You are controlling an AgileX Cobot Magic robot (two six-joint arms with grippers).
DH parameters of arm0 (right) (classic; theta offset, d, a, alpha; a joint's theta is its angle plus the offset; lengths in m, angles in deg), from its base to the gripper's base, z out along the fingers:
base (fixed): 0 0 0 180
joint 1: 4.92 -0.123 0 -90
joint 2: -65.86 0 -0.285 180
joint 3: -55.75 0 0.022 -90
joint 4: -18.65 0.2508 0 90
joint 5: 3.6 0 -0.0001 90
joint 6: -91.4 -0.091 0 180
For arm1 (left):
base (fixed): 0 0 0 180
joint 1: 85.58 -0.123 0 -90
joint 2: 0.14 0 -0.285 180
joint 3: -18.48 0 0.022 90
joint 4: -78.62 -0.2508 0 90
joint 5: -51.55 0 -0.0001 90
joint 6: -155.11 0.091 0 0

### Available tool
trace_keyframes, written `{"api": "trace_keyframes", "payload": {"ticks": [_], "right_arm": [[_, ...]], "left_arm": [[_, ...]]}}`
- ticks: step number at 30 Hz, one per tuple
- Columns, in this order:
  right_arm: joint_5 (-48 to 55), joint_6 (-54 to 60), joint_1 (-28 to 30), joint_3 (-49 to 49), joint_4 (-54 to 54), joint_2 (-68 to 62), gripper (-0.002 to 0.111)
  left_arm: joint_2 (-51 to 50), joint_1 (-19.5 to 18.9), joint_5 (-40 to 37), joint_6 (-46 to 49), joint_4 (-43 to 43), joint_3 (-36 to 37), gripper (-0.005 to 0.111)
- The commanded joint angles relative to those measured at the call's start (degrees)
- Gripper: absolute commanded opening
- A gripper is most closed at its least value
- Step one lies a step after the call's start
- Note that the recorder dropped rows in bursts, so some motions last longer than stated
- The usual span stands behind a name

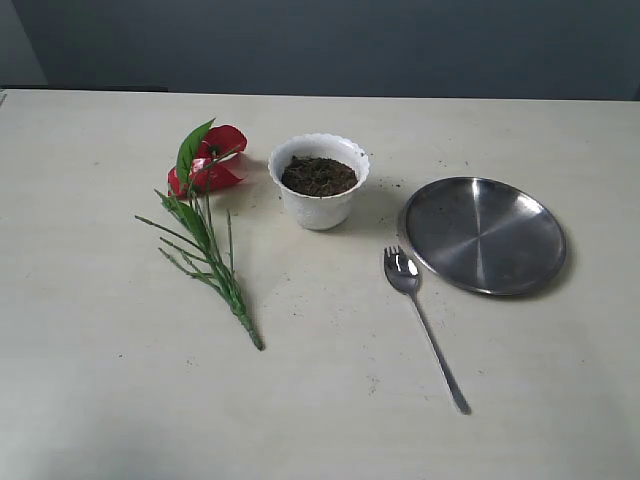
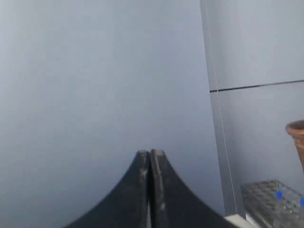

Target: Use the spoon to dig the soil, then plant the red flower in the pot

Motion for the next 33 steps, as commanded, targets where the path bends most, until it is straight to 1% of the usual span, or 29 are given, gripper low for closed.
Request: {"api": "trace_keyframes", "payload": {"ticks": [1, 7, 12, 14, 18, 20, 22, 24, 26, 30, 33], "right_arm": [[-6.19, 0.05, 0.31, 0.14, 0.09, 0.31, -0.001], [-16.89, -1.14, 0.31, 0.14, 0.32, 0.31, -0.001], [-20.8, -5.33, 0.31, 0.14, 0.32, 0.31, -0.001], [-24.03, -5.72, 0.31, 0.14, 0.32, 0.31, -0.001], [-32.04, -3.38, 0.31, 0.14, 5.0, 0.31, -0.001], [-34.32, -6.74, 0.31, 0.14, 4.2, 0.31, -0.001], [-31.48, -10.26, 0.31, -1.1, 1.32, 0.31, -0.001], [-25.68, -13.02, 0.31, -4.28, -2.89, 0.31, -0.001], [-16.97, -15.64, 0.31, -8.83, -6.8, 0.31, -0.001], [2.0, -17.22, 0.31, -18.96, -15.3, -1.23, -0.001], [12.66, -17.79, 0.31, -27.49, -16.65, -5.4, -0.001]], "left_arm": [[0.37, 0.01, 0.34, -0.04, -0.38, 0.3, 0.0], [0.37, 0.01, 0.34, -0.04, -0.38, 0.3, 0.0], [0.37, 0.01, 0.34, -0.04, -0.38, 0.3, 0.0], [0.37, 0.01, 0.34, -0.04, -0.38, 0.3, 0.0], [0.37, 0.01, 0.34, -0.04, -0.38, 0.3, 0.0], [0.37, 0.01, 0.34, -0.04, -0.38, 0.3, 0.0], [0.37, 0.01, 0.34, -0.04, -0.38, 0.3, 0.0], [0.37, 0.01, 0.34, -0.04, -0.38, 0.3, 0.0], [0.37, 0.01, 0.34, -0.04, -0.38, 0.3, 0.0], [0.37, 0.01, 0.34, -0.04, -0.38, 0.3, 0.0], [0.37, 0.01, 0.34, -0.04, -0.38, 0.3, 0.0]]}}
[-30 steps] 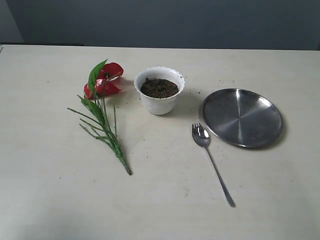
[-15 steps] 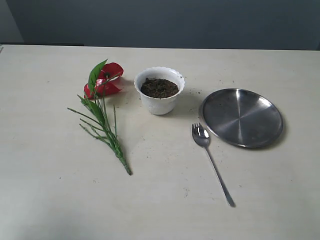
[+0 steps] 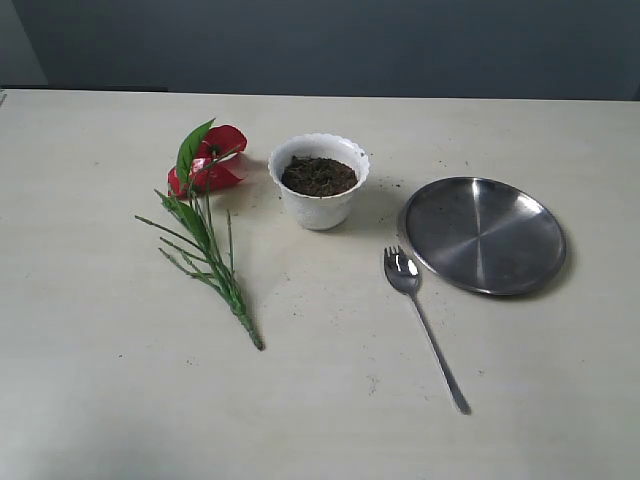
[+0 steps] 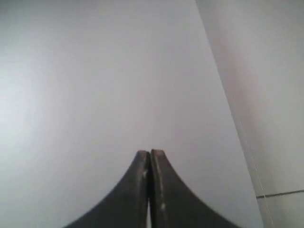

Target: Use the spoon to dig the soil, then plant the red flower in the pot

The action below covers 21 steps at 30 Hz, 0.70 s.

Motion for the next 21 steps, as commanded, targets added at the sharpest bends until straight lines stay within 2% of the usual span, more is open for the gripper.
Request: {"api": "trace_keyframes", "payload": {"ticks": [1, 7, 9, 10, 12, 16, 21], "right_arm": [[18.09, -1.15, 0.31, -11.81, -3.96, -5.67, -0.001], [38.96, 2.45, 0.2, -24.38, -2.45, -15.48, -0.001], [46.75, 13.95, 0.2, -28.66, 7.68, -20.24, -0.001], [51.48, 25.68, 0.2, -30.76, 20.19, -23.8, -0.001], [58.34, 36.5, 0.2, -32.9, 31.33, -29.3, -0.001], [69.1, 36.78, 0.2, -34.36, 33.0, -41.32, -0.001], [75.97, 35.97, 0.2, -34.36, 35.19, -51.01, -0.001]], "left_arm": [[0.37, 0.01, 0.34, -0.04, -0.38, 0.3, 0.0], [0.37, 0.01, 0.34, -0.04, -0.38, 0.3, 0.0], [0.37, 0.01, 0.34, -0.04, -0.38, 0.3, 0.0], [0.37, 0.01, 0.34, -0.04, -0.38, 0.3, 0.0], [0.37, 0.01, 0.34, -0.04, -0.38, 0.3, 0.0], [0.37, 0.01, 0.34, -0.04, -0.38, 0.3, 0.0], [0.37, 0.01, 0.34, -0.04, -0.38, 0.3, 0.0]]}}
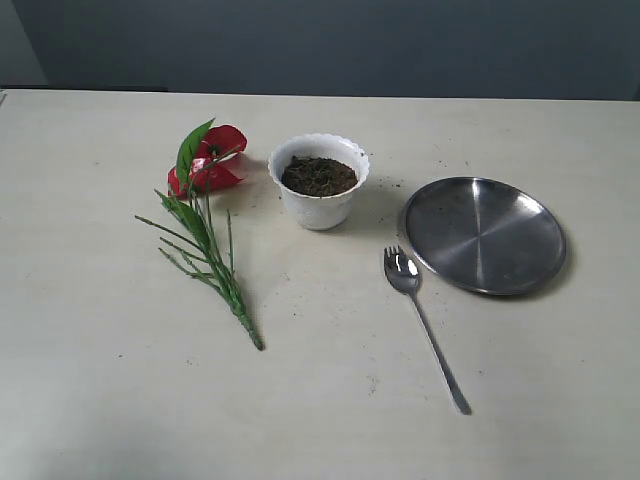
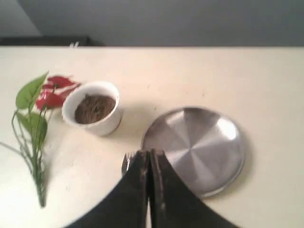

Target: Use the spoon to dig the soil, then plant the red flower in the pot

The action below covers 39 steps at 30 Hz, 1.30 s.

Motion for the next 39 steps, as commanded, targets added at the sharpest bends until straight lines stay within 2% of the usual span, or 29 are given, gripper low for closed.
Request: {"api": "trace_keyframes", "payload": {"ticks": [1, 4, 9, 13, 23, 31, 39], "right_arm": [[6.02, 0.22, 0.2, -0.29, 1.74, -8.5, -0.001], [5.62, 0.22, -1.34, -0.29, 1.64, -11.89, -0.001], [-1.68, 2.27, -8.36, -0.29, -0.79, -14.27, -0.001], [-1.53, 1.7, -13.79, -0.29, -6.2, -16.69, -0.001], [-3.34, -8.58, -26.73, -0.29, -17.41, -26.94, -0.001], [-4.18, -23.09, -34.76, -0.29, -30.32, -37.03, -0.001], [-7.8, -23.67, -40.24, -0.29, -31.17, -46.25, -0.001]], "left_arm": [[0.37, 0.01, 0.34, -0.04, -0.38, 0.3, 0.0], [0.37, 0.01, 0.34, -0.04, -0.38, 0.3, 0.0], [0.37, 0.01, 0.34, -0.04, -0.38, 0.3, 0.0], [0.37, 0.01, 0.34, -0.04, -0.38, 0.3, 0.0], [0.37, 0.01, 0.34, -0.04, -0.38, 0.3, 0.0], [0.37, 0.01, 0.34, -0.04, -0.38, 0.3, 0.0], [0.37, 0.01, 0.34, -0.04, -0.38, 0.3, 0.0]]}}
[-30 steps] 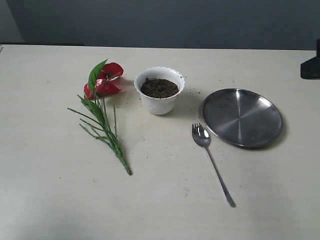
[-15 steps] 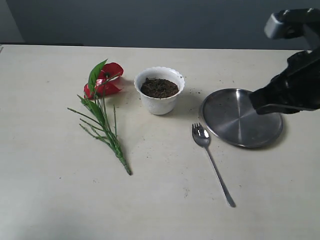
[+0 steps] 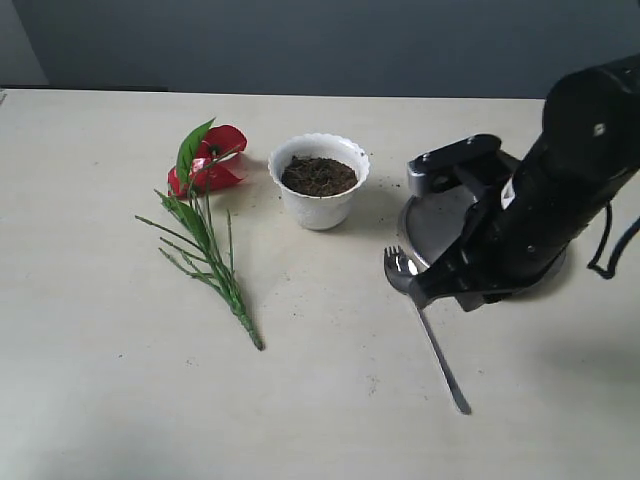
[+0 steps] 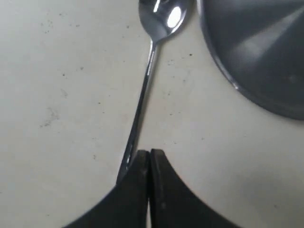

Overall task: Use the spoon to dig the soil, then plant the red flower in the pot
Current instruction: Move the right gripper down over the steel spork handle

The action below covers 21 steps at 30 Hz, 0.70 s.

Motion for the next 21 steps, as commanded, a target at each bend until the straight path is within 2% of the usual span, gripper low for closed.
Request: {"api": "trace_keyframes", "payload": {"ticks": [1, 17, 18, 21], "right_arm": [[-4.43, -0.49, -1.95, -0.25, -0.91, -4.58, -0.001], [-12.97, 0.69, -2.24, -0.25, 0.47, -9.93, 0.0], [-12.97, 0.69, -2.24, -0.25, 0.33, -9.93, 0.002], [-12.6, 0.69, -2.24, -0.25, 0.24, -9.93, 0.02]], "left_arm": [[0.37, 0.01, 0.34, -0.04, -0.38, 0.3, 0.0], [0.37, 0.01, 0.34, -0.04, -0.38, 0.3, 0.0], [0.37, 0.01, 0.34, -0.04, -0.38, 0.3, 0.0], [0.37, 0.01, 0.34, -0.04, -0.38, 0.3, 0.0]]}}
